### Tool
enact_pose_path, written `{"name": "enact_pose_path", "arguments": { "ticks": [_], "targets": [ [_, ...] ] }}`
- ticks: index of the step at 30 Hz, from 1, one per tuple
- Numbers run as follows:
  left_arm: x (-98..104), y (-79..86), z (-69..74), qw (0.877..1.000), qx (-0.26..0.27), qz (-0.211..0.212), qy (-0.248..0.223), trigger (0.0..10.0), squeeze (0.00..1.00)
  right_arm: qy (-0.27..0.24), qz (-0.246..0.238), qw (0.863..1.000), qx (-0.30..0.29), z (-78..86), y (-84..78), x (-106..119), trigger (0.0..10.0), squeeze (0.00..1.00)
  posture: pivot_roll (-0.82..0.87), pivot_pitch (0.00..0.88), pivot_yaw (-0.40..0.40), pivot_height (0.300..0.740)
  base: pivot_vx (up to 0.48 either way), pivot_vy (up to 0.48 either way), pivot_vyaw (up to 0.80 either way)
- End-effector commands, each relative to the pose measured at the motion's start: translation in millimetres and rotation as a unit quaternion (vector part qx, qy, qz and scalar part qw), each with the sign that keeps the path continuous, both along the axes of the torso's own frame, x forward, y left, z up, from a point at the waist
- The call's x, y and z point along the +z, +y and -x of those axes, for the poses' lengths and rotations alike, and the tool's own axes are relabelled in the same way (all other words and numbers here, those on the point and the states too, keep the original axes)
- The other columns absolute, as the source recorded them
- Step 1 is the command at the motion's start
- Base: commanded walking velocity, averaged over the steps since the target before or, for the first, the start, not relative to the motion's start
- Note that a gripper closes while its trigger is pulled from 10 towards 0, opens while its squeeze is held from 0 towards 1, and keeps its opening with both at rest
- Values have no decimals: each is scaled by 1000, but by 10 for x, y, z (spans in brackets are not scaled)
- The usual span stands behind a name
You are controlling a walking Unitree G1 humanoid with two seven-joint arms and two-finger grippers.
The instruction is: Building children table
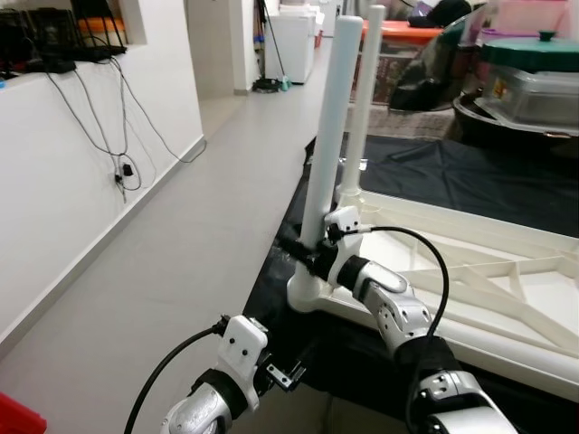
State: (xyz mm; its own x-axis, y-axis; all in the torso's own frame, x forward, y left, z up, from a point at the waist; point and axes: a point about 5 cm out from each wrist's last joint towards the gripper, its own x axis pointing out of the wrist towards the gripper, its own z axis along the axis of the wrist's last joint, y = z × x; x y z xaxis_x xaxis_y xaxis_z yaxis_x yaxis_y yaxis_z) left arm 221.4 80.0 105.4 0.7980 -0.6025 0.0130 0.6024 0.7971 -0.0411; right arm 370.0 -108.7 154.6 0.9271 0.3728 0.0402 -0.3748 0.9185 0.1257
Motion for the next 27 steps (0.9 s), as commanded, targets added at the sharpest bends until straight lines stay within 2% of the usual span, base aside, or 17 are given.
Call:
{"name": "enact_pose_path", "arguments": {
  "ticks": [1,3,4,7,8,10,12,13,15,16,17,22,23,24,27],
  "targets": [
    [-47,6,14,1000,-2,-2,13,10000,0,18,-37,990,-135,-2,-307,-61,0,0,17,0,-26,740,0,0,0],
    [-52,5,14,1000,-4,-1,15,10000,0,36,-44,960,-276,147,-389,-166,0,0,20,0,-25,740,0,0,0],
    [-53,4,14,1000,-4,-1,15,10000,0,47,-44,949,-308,210,-383,-204,0,0,20,0,-25,740,0,0,0],
    [-53,3,13,1000,-5,-1,15,10000,0,56,-50,942,-326,256,-346,-234,0,0,20,0,-26,740,0,0,0],
    [-51,2,13,1000,-4,-1,15,10000,0,63,-52,936,-343,289,-291,-255,0,0,21,0,-29,740,0,0,0],
    [-50,2,13,1000,-4,-1,15,10000,0,67,-52,933,-349,307,-235,-269,0,0,22,0,-30,740,0,0,0],
    [-49,3,13,1000,-3,-1,14,10000,0,69,-52,931,-354,318,-198,-278,0,0,22,0,-30,740,0,0,0],
    [-47,5,11,1000,-2,0,14,10000,0,71,-56,935,-342,307,-146,-279,275,0,24,0,-36,740,0,0,0],
    [-47,5,11,1000,-2,0,14,10000,0,71,-56,935,-342,307,-146,-279,275,0,24,0,-36,740,0,0,0],
    [-45,8,8,1000,-1,0,14,10000,0,73,-57,940,-329,287,-99,-277,10000,0,23,0,-36,740,0,0,0],
    [-40,9,6,1000,0,0,13,10000,0,63,-60,949,-302,262,-52,-253,10000,1000,23,0,-37,740,0,0,0],
    [-35,18,3,1000,0,1,13,10000,0,26,-55,961,-270,220,-8,-142,10000,1000,27,0,-31,740,0,0,0],
    [-36,23,2,1000,0,0,13,10000,0,16,-59,965,-256,207,-3,-105,10000,78,35,0,-25,740,0,0,0],
    [-35,27,1,1000,-1,0,13,10000,0,6,-65,968,-241,193,-3,-67,10000,0,36,0,-23,740,0,0,0],
    [-36,29,1,1000,-2,0,14,10000,0,-8,-69,974,-216,173,-6,-24,10000,0,38,0,-21,740,0,0,0]
  ]
}}
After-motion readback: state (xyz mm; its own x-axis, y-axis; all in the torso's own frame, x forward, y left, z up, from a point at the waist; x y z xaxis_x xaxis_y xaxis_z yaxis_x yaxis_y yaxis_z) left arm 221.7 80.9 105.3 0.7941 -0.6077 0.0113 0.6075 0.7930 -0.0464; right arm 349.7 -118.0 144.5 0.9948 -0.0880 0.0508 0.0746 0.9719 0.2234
